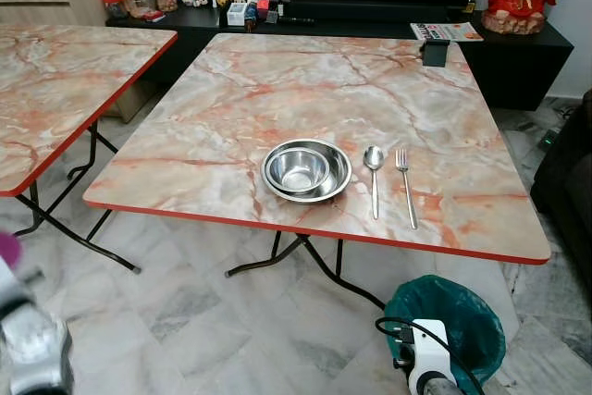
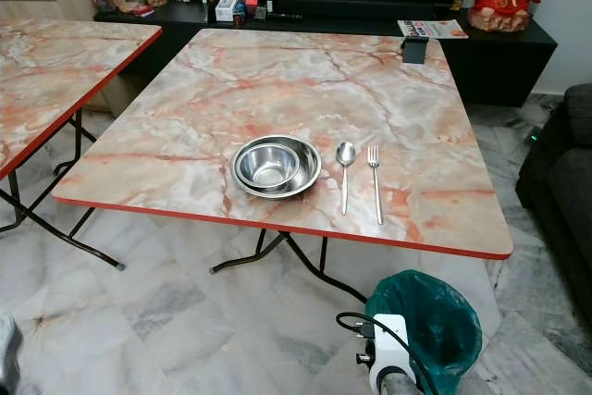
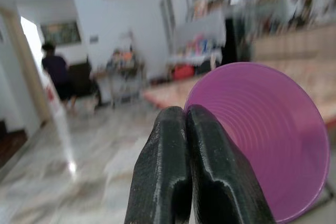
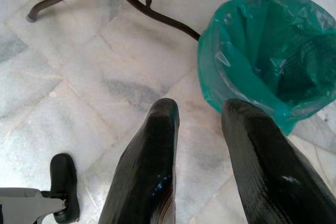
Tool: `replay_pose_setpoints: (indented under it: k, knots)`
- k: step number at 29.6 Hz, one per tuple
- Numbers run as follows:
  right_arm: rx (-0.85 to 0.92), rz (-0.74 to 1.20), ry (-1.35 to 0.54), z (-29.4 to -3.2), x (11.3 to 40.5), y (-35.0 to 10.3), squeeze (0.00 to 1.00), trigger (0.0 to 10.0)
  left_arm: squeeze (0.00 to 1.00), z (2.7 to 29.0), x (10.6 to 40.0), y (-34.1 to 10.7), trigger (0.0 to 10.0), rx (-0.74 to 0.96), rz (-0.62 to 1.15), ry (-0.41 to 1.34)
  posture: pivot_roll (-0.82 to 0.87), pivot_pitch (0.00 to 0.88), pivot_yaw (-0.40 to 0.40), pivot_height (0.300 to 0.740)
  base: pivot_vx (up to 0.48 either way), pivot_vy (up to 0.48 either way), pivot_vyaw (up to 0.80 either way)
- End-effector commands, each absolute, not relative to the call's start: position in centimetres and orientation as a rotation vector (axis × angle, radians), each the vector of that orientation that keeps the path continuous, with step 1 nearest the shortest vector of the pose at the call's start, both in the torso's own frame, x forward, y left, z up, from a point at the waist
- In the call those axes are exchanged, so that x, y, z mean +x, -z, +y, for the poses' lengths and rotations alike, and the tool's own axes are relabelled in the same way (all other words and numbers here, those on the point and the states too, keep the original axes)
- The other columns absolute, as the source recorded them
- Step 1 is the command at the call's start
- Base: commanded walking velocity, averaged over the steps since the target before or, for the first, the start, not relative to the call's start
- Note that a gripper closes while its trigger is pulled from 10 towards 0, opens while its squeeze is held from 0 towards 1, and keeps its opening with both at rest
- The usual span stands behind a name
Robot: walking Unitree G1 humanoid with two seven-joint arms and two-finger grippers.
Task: Setting the table
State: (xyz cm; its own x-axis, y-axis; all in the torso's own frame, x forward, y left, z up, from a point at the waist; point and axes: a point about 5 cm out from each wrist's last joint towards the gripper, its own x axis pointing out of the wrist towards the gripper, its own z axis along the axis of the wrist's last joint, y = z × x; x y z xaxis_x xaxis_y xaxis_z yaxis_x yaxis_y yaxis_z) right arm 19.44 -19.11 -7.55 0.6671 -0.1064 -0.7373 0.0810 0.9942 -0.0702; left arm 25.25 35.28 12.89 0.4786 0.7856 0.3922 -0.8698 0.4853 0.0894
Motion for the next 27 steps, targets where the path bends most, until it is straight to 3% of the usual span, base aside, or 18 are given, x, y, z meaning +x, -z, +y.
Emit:
replay_pose_setpoints:
  k: [1, 6, 7, 8, 14, 21, 27]
  knots:
    - [-0.031, 0.849, 0.109, -19.0, 19.2, 7.7, 0.0, 10.0, 0.0, 34.9, 25.9, -14.1, 10.0, 0.333, -0.358, -0.999, 0.02, 0.013, 0.03, 0.74, 0.0, 0.0, 0.0]
    - [-0.032, 0.851, 0.109, -19.0, 19.1, 7.8, 0.0, 10.0, 0.0, 34.2, 26.9, -15.8, 10.0, 0.333, -0.423, -0.955, 0.02, 0.013, 0.03, 0.74, 0.0, 0.0, 0.0]
    - [-0.031, 0.851, 0.109, -19.0, 19.1, 7.8, 0.0, 10.0, 0.0, 31.6, 30.0, -17.4, 10.0, 0.131, -0.448, -0.713, 0.02, 0.014, 0.032, 0.74, 0.0, 0.0, 0.0]
    - [-0.031, 0.851, 0.109, -19.0, 19.1, 7.8, 0.0, 10.0, 0.0, 30.2, 31.3, -18.4, 10.0, 0.042, -0.473, -0.591, 0.02, 0.013, 0.034, 0.74, 0.0, 0.0, 0.0]
    - [-0.022, 0.85, 0.12, -18.9, 19.1, 7.8, 0.0, 10.0, 0.0, 26.3, 34.0, -20.4, 10.0, -0.143, -0.432, -0.318, 0.0, 0.013, 0.05, 0.74, 0.0, 0.0, 0.0]
    - [-0.015, 0.849, 0.128, -18.9, 19.1, 7.8, 0.0, 10.0, 0.0, 24.7, 35.5, -20.7, 10.0, -0.298, -0.353, -0.214, 0.0, 0.012, 0.059, 0.74, 0.0, 0.0, 0.0]
    - [-0.009, 0.846, 0.134, -18.7, 19.1, 7.8, 0.0, 10.0, 0.0, 22.4, 37.1, -21.1, 10.0, -0.296, -0.266, -0.051, 0.0, 0.014, 0.073, 0.74, 0.0, 0.0, 0.0]
